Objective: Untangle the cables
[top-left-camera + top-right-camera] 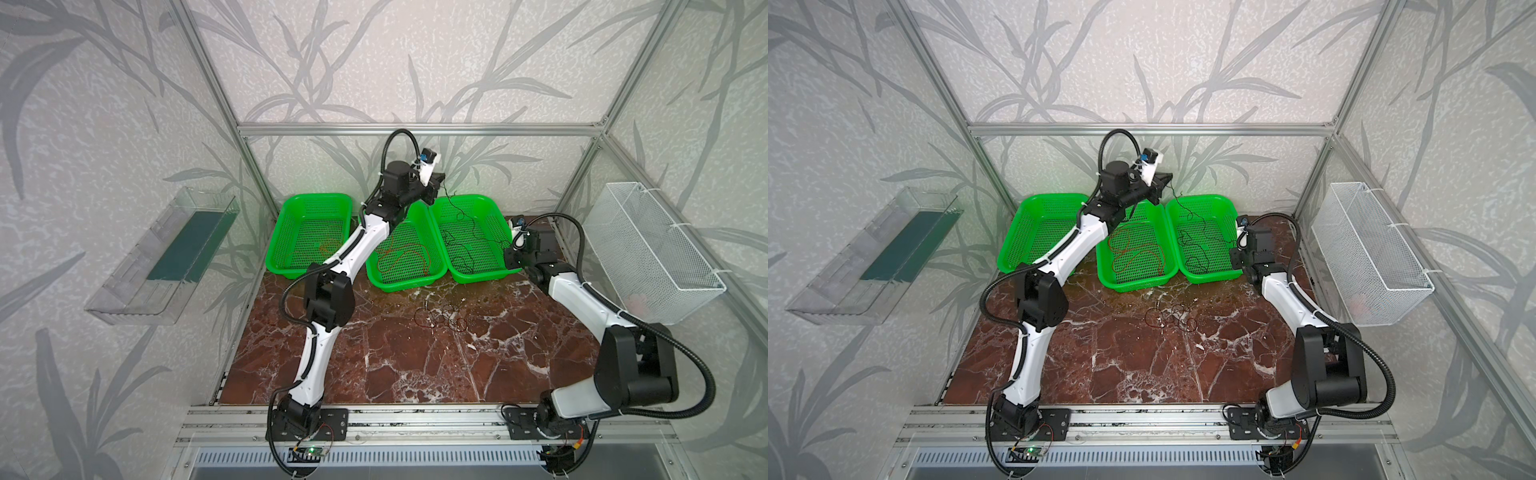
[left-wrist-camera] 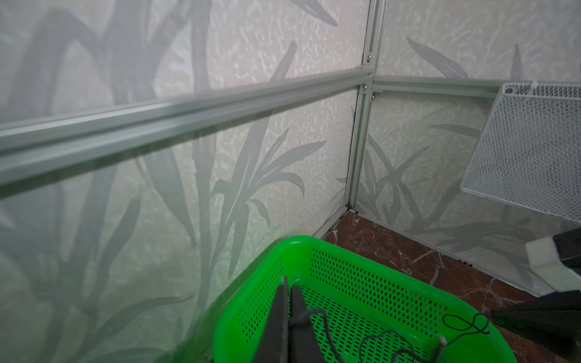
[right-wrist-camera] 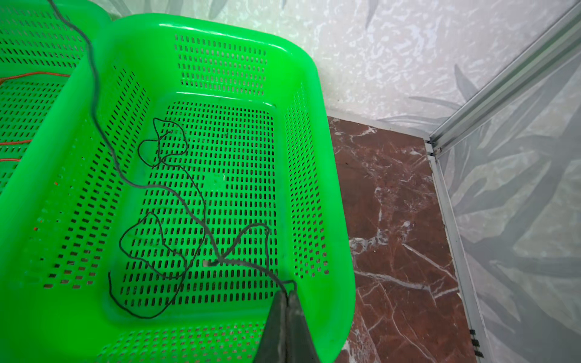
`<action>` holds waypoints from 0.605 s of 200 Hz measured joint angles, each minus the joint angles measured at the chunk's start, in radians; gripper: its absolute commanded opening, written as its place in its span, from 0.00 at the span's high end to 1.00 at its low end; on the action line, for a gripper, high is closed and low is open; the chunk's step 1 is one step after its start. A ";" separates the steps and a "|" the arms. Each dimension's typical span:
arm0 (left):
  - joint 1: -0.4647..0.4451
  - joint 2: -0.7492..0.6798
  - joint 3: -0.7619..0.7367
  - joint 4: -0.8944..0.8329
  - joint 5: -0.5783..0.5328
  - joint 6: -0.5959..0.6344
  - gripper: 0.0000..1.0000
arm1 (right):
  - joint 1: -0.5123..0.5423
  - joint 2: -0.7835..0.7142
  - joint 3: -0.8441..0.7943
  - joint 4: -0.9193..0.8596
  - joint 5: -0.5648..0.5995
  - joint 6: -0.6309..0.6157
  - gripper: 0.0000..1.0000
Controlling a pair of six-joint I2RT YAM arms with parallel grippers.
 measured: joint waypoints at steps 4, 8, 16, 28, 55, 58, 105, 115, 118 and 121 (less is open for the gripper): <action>-0.006 0.019 0.002 0.003 -0.004 -0.003 1.00 | 0.000 0.016 0.011 0.000 -0.002 -0.001 1.00; -0.011 0.034 0.003 0.006 -0.007 -0.008 1.00 | 0.000 0.029 0.021 0.000 -0.004 -0.002 1.00; -0.021 0.063 0.010 0.007 -0.016 -0.013 1.00 | 0.000 0.059 0.043 0.000 -0.011 -0.003 1.00; -0.038 0.101 0.018 0.008 -0.027 -0.019 1.00 | 0.000 0.105 0.079 -0.002 -0.018 -0.003 1.00; -0.068 0.149 0.021 0.013 -0.053 -0.032 1.00 | 0.000 0.183 0.139 -0.016 -0.028 -0.003 1.00; -0.070 0.153 0.023 0.013 -0.054 -0.034 1.00 | 0.000 0.189 0.145 -0.019 -0.029 -0.003 1.00; -0.103 0.196 0.053 0.021 -0.122 -0.035 1.00 | -0.005 0.279 0.222 -0.071 -0.045 -0.002 1.00; -0.109 0.199 0.053 0.020 -0.138 -0.034 1.00 | -0.008 0.295 0.235 -0.088 -0.047 -0.002 0.99; -0.110 0.200 0.053 0.019 -0.142 -0.034 1.00 | -0.009 0.299 0.238 -0.094 -0.048 -0.002 0.99; -0.113 0.201 0.053 0.019 -0.149 -0.033 1.00 | -0.010 0.302 0.241 -0.100 -0.048 -0.002 0.98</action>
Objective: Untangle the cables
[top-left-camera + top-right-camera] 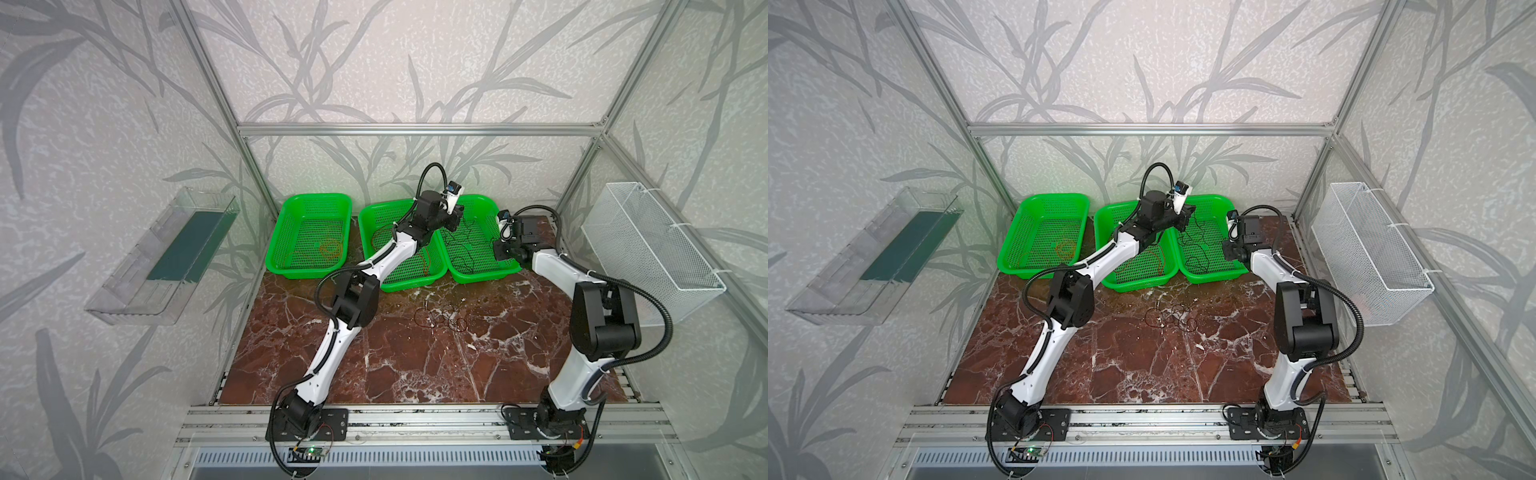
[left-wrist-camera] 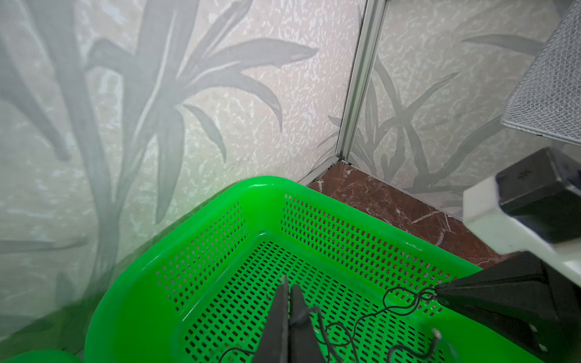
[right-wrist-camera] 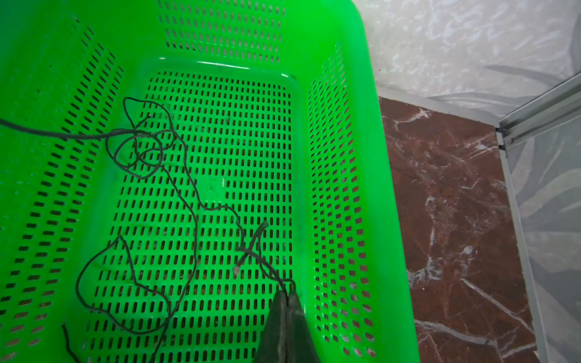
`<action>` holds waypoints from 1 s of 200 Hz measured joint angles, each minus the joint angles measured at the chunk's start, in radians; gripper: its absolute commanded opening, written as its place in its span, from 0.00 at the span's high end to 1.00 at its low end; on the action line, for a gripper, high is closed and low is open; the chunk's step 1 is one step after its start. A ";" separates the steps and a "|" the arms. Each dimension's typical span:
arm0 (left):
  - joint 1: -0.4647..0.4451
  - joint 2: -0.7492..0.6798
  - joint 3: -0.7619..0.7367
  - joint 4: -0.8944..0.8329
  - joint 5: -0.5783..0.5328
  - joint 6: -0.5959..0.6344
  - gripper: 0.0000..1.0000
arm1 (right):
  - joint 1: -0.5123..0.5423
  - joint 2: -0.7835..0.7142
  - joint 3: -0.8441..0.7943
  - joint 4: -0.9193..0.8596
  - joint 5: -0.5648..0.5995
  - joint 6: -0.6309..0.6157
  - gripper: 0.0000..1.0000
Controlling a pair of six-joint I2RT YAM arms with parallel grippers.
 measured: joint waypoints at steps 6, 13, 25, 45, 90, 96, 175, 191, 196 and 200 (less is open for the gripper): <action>-0.002 0.002 0.000 -0.002 -0.009 0.001 1.00 | -0.002 0.006 0.006 -0.012 -0.001 0.000 0.98; -0.006 0.003 0.000 -0.006 -0.021 0.003 1.00 | -0.004 0.013 0.014 -0.026 -0.001 0.000 0.97; -0.009 0.006 0.000 -0.010 -0.043 0.007 1.00 | -0.004 0.018 0.019 -0.042 -0.001 0.000 0.94; -0.014 0.010 0.000 -0.024 -0.069 0.010 1.00 | -0.006 0.019 0.030 -0.080 0.002 -0.001 0.83; -0.020 0.020 0.025 -0.068 -0.098 0.024 0.59 | -0.008 0.019 0.093 -0.166 0.016 0.001 0.48; -0.021 0.020 0.029 -0.074 -0.101 0.023 0.56 | -0.008 0.019 0.101 -0.174 0.016 0.003 0.46; -0.046 0.004 0.034 -0.224 -0.148 0.116 0.32 | -0.008 -0.066 0.099 -0.267 -0.034 0.026 0.36; -0.052 -0.053 -0.028 -0.240 -0.161 0.143 0.31 | -0.001 -0.133 0.063 -0.265 -0.069 0.043 0.36; -0.053 -0.081 -0.063 -0.240 -0.163 0.150 0.31 | 0.002 -0.159 0.045 -0.262 -0.078 0.048 0.36; -0.053 -0.108 -0.098 -0.236 -0.164 0.157 0.31 | 0.006 -0.177 0.031 -0.260 -0.082 0.050 0.36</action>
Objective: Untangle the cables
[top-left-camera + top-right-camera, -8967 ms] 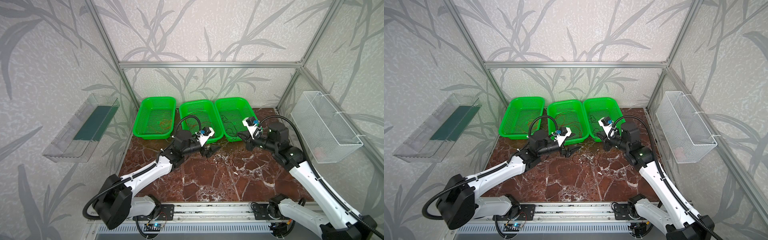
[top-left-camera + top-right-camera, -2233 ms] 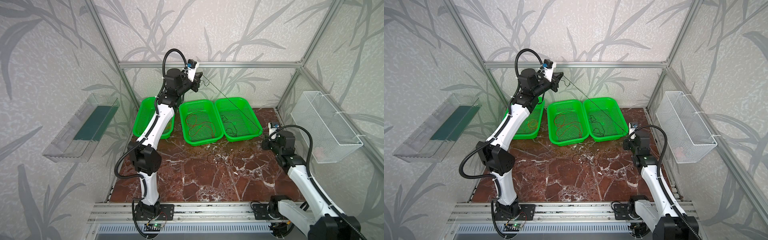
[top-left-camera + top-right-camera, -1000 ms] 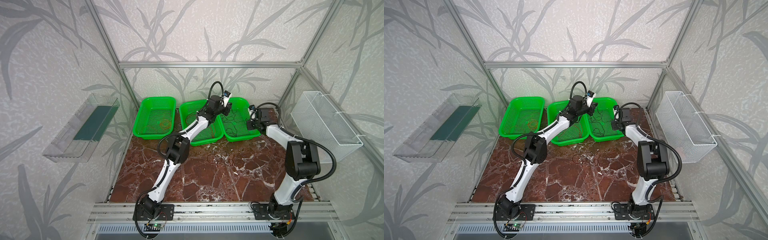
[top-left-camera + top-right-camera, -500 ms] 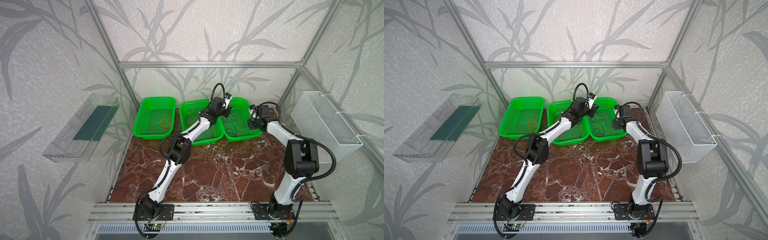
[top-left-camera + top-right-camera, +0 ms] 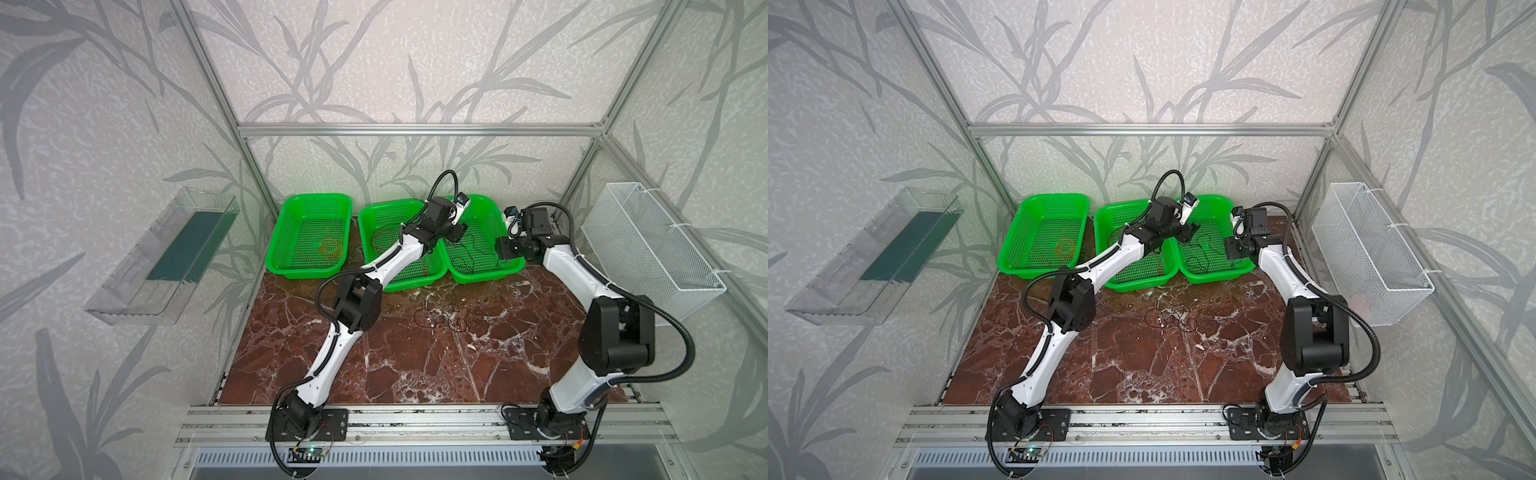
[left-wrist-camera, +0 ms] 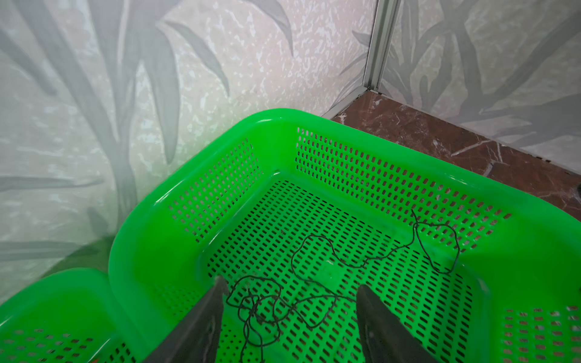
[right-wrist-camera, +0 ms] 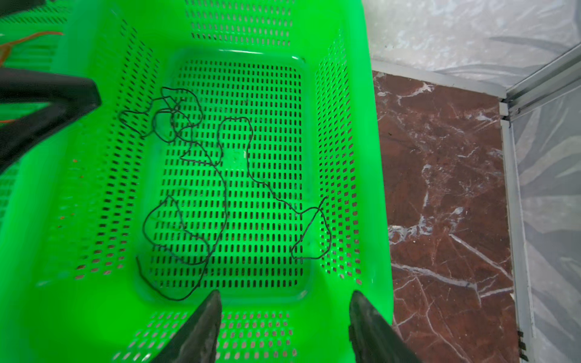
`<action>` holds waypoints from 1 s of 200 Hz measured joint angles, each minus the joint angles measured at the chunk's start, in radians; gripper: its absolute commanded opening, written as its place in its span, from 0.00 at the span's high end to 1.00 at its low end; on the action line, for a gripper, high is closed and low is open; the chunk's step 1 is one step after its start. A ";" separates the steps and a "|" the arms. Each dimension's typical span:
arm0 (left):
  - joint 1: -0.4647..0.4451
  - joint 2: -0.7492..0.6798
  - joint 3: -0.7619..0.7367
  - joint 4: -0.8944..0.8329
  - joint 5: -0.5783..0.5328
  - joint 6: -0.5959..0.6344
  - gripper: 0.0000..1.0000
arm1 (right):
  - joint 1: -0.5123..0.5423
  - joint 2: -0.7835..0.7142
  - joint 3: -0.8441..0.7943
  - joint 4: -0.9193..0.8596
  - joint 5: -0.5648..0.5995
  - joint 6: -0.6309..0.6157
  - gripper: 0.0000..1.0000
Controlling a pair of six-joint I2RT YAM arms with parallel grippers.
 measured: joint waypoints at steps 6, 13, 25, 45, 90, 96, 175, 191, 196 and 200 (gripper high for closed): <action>0.000 -0.040 -0.045 0.001 0.000 0.007 0.32 | 0.008 -0.028 -0.023 0.003 -0.007 0.003 0.36; 0.000 -0.097 -0.109 0.008 0.002 0.019 0.32 | 0.019 -0.057 -0.048 0.008 -0.015 0.006 0.37; -0.001 -0.197 -0.209 0.019 0.009 0.034 0.33 | 0.050 -0.098 -0.089 0.011 -0.027 0.014 0.38; 0.000 -0.386 -0.402 0.055 0.030 0.061 0.35 | 0.110 -0.156 -0.165 0.018 -0.041 0.024 0.40; -0.012 -0.806 -0.891 0.116 0.120 0.107 0.40 | 0.301 -0.316 -0.364 0.018 -0.051 0.048 0.42; -0.015 -0.847 -0.953 0.122 0.129 0.110 0.40 | 0.319 -0.326 -0.387 0.020 -0.053 0.057 0.42; -0.035 -0.992 -1.292 0.134 0.136 0.112 0.40 | 0.384 -0.135 -0.459 0.068 -0.080 0.110 0.46; -0.035 -0.995 -1.292 0.152 0.132 0.112 0.40 | 0.384 -0.087 -0.424 0.066 -0.076 0.106 0.50; -0.035 -0.995 -1.292 0.156 0.132 0.112 0.40 | 0.384 -0.076 -0.412 0.064 -0.076 0.106 0.52; -0.035 -0.995 -1.292 0.159 0.131 0.112 0.40 | 0.384 -0.067 -0.402 0.063 -0.078 0.103 0.53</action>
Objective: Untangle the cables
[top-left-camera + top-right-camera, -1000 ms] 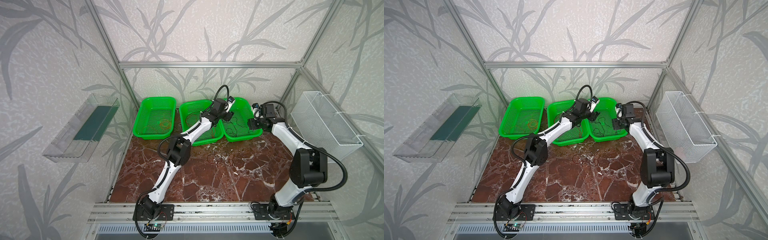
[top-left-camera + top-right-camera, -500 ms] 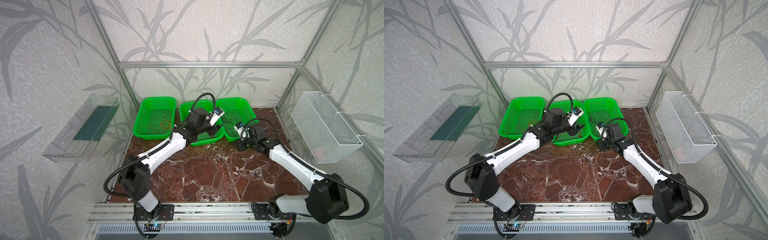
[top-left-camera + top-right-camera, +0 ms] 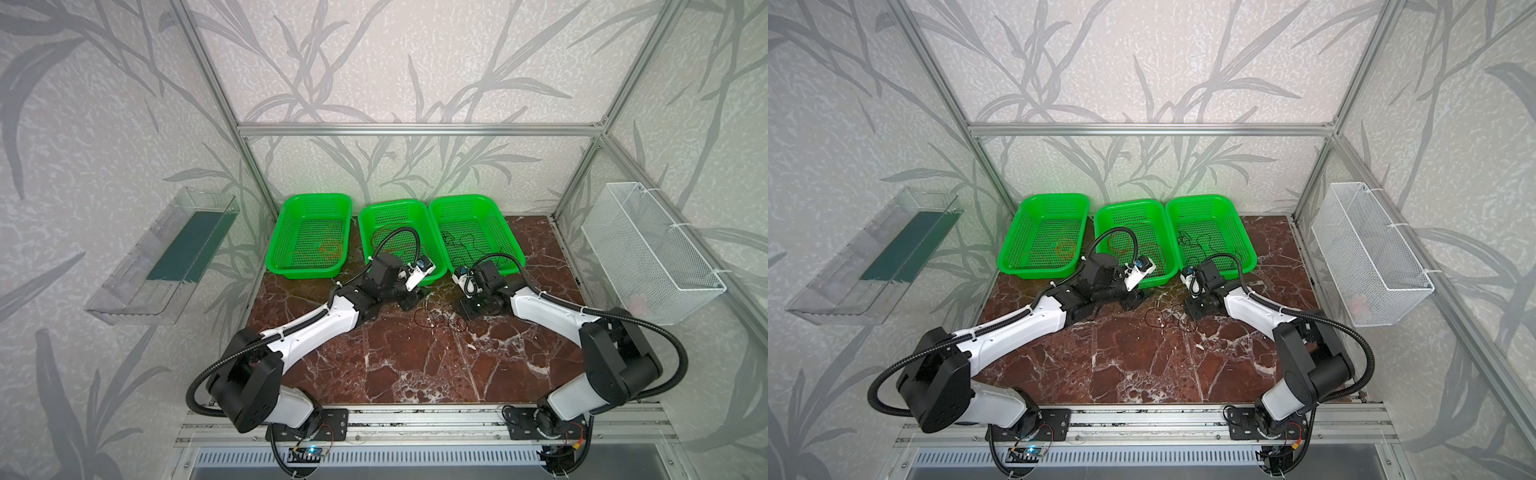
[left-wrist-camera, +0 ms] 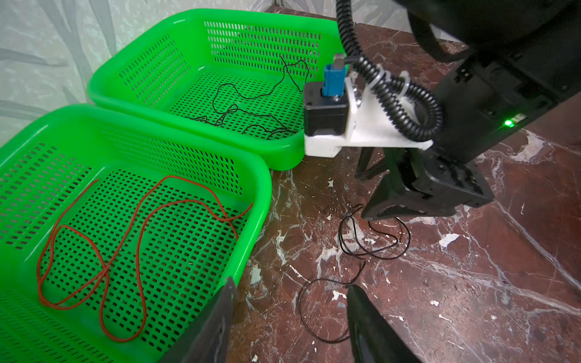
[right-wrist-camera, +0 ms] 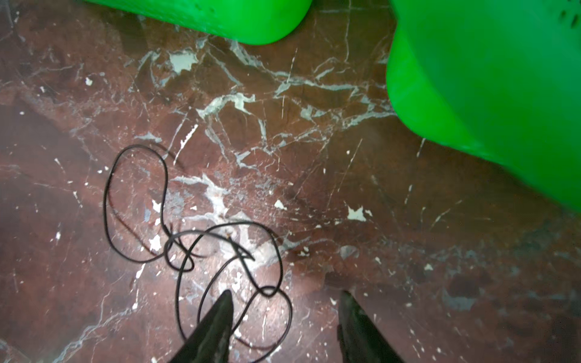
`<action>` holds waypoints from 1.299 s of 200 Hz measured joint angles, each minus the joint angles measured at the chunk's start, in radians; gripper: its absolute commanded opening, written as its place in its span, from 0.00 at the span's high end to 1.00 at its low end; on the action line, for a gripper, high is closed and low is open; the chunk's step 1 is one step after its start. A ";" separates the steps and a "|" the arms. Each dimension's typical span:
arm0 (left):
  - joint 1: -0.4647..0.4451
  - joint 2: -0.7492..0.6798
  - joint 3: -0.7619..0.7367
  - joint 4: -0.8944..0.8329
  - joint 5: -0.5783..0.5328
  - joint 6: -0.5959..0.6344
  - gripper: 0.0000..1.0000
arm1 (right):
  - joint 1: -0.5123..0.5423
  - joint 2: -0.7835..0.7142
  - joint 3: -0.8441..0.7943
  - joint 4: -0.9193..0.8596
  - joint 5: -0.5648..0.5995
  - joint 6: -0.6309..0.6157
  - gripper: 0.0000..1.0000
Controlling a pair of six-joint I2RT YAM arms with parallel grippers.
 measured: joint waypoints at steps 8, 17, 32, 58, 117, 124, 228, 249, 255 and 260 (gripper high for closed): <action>0.000 0.000 0.000 0.005 -0.002 0.000 0.40 | 0.000 0.014 0.019 -0.001 -0.003 -0.004 0.58; 0.000 0.000 0.000 0.010 -0.004 0.000 0.40 | 0.000 0.027 0.037 -0.002 -0.006 -0.012 0.64; 0.000 0.000 0.000 0.018 -0.013 0.000 0.40 | 0.000 0.045 0.061 -0.009 -0.014 -0.021 0.74; 0.000 0.000 0.000 0.024 -0.022 0.004 0.38 | 0.000 0.078 0.093 -0.045 -0.026 -0.052 0.90; 0.000 0.000 0.000 0.026 -0.025 0.011 0.36 | 0.000 0.072 0.107 -0.108 -0.045 -0.075 0.66; 0.000 0.000 0.000 0.026 -0.025 0.011 0.36 | 0.000 0.072 0.107 -0.112 -0.045 -0.075 0.64; 0.000 -0.006 -0.006 0.026 -0.026 0.011 0.36 | 0.000 0.161 0.153 -0.161 -0.058 -0.086 1.00; 0.000 -0.011 -0.008 0.026 -0.026 0.011 0.36 | 0.000 0.155 0.155 -0.177 -0.063 -0.095 1.00; 0.000 -0.013 -0.010 0.026 -0.026 0.011 0.35 | 0.000 0.145 0.156 -0.187 -0.060 -0.100 1.00; 0.000 -0.017 -0.011 0.026 -0.026 0.011 0.36 | 0.002 0.132 0.157 -0.198 -0.053 -0.103 1.00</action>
